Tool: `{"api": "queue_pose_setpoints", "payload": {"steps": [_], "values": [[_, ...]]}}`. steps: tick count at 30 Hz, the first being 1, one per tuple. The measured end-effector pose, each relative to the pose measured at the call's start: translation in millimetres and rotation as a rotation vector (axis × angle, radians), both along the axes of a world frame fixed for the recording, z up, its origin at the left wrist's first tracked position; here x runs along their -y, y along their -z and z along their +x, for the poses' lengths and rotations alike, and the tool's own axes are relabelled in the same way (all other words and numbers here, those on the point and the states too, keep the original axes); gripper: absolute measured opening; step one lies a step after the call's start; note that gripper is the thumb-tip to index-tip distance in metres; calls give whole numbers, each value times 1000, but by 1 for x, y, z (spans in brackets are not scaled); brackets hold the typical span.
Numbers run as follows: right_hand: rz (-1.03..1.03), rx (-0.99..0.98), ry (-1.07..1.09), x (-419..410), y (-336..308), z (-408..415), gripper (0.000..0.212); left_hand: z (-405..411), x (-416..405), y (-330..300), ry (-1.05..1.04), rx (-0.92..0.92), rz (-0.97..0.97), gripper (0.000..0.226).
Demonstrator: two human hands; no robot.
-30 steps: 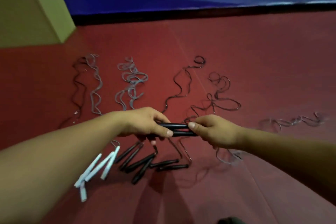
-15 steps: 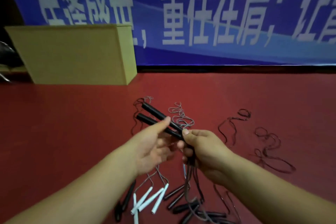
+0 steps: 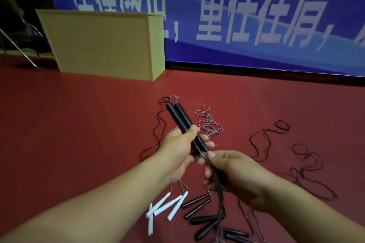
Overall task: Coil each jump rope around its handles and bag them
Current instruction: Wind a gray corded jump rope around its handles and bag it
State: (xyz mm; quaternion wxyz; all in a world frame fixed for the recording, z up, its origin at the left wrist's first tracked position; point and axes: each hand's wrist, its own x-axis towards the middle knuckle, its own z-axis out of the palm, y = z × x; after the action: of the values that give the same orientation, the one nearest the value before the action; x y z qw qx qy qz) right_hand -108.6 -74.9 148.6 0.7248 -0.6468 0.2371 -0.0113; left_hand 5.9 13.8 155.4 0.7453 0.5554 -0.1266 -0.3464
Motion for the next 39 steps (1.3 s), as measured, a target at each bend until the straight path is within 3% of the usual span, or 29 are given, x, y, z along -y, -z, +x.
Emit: {"api": "queue_pose_setpoints", "payload": {"steps": [8, 13, 17, 20, 22, 25, 28, 32, 39], "values": [[-252, -45, -167, 28, 14, 0, 27, 21, 16, 20, 15, 531, 262, 11], [-571, -149, -270, 53, 18, -19, 10, 58, 0, 28, -86, 828, 472, 19], [-656, -156, -217, 69, 11, -29, 14, 83, -19, 37, -73, 1082, 737, 18], [-913, -270, -174, 87, 7, -38, 26, 93, -25, 43, -8, 1157, 822, 19], [-1000, -337, -114, 100, 4, -48, 40, 94, -30, 42, 63, 1048, 787, 16], [-960, -303, -63, 107, 0, -56, 47, 79, -34, 40, 231, 816, 653, 10], [-806, -160, -9, 96, 0, -51, 41, 55, -34, 37, 390, 656, 581, 5], [-619, 19, 93, 85, -2, -39, 33, 38, -38, 34, 587, 393, 563, 16], [-790, 18, 262, 85, -3, -29, 37, 29, -38, 28, 809, 368, 574, 19]]}}
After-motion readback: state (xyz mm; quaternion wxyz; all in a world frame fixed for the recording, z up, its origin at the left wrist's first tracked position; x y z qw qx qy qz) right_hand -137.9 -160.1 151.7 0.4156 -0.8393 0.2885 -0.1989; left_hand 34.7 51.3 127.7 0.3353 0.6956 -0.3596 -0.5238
